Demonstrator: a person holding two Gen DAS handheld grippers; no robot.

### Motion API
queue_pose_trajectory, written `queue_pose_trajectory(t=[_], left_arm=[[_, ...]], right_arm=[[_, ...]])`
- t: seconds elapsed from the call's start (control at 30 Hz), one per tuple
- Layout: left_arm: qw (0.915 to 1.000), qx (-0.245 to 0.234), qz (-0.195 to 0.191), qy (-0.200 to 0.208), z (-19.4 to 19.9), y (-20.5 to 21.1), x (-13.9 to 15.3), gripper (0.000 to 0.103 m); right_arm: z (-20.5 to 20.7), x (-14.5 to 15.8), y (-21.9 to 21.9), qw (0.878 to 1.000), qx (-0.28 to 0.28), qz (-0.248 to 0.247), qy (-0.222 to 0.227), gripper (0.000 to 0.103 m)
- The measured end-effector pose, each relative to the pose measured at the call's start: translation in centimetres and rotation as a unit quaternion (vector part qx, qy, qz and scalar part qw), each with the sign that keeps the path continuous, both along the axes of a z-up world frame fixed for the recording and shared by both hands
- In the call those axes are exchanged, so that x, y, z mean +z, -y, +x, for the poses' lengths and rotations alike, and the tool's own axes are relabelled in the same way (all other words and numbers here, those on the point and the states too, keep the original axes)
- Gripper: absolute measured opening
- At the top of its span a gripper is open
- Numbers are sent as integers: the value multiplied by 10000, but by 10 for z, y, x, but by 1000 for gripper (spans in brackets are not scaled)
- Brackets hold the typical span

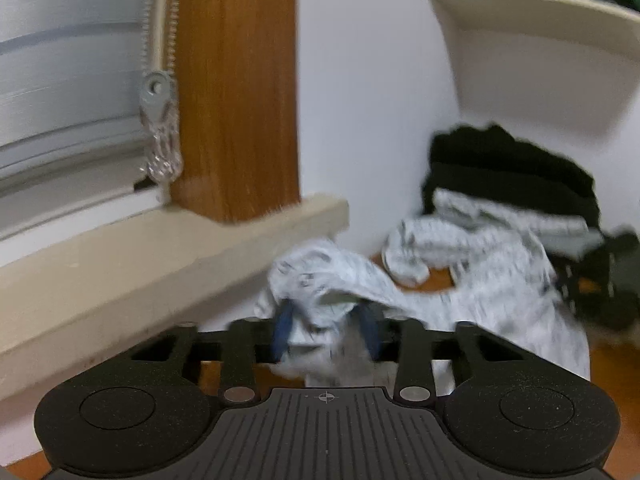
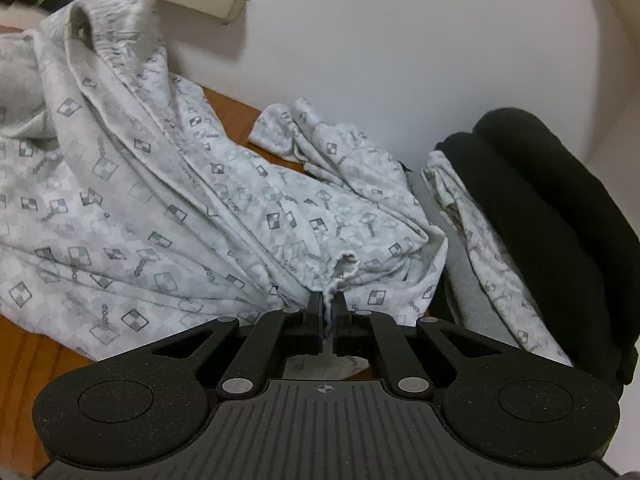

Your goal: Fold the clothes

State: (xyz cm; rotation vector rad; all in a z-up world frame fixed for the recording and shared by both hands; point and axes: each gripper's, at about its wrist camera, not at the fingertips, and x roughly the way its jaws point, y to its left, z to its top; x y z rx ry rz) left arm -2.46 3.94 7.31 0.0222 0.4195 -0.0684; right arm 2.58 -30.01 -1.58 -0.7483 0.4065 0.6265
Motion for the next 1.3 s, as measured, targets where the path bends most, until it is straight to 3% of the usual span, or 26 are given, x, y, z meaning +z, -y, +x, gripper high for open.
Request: queue_pose_trajectory(t=[0.03, 0.13, 0.27, 0.33, 0.47, 0.53, 0.7, 0.87, 1.1, 1.17, 1.3], left_arm=[[9998, 177, -58, -2, 4, -3, 3, 16], [9984, 528, -183, 1, 12, -11, 11, 15], [9979, 628, -47, -119, 14, -13, 11, 16], [9973, 708, -56, -192, 11, -17, 8, 16], [9961, 810, -204, -266, -3, -29, 0, 38], [9967, 737, -211, -259, -12, -30, -7, 43], [9986, 467, 21, -261, -20, -24, -22, 43], [9989, 164, -433, -103, -13, -15, -14, 44], [9959, 432, -604, -509, 21, -8, -18, 44], [9953, 426, -737, -470, 24, -9, -18, 53], [9939, 429, -909, -454, 31, -11, -19, 57]], right_arm=[[-2, -2, 0, 10000, 14, -15, 68, 7], [-12, -11, -4, 9985, 94, -275, 474, 7], [-25, -25, -12, 9918, 187, -696, 1053, 7], [-22, -22, -9, 9938, 150, -538, 959, 7], [-12, -13, 3, 9981, 155, -61, 596, 7], [-8, -9, 8, 9989, 124, 124, 439, 7], [-5, -8, 9, 9990, 118, 216, 384, 7], [-5, -5, 15, 9988, 111, 429, 193, 7], [-8, -5, 15, 9987, 145, 407, 258, 7], [-10, -6, 14, 9987, 158, 326, 350, 7], [-10, -6, 14, 9987, 163, 307, 383, 7]])
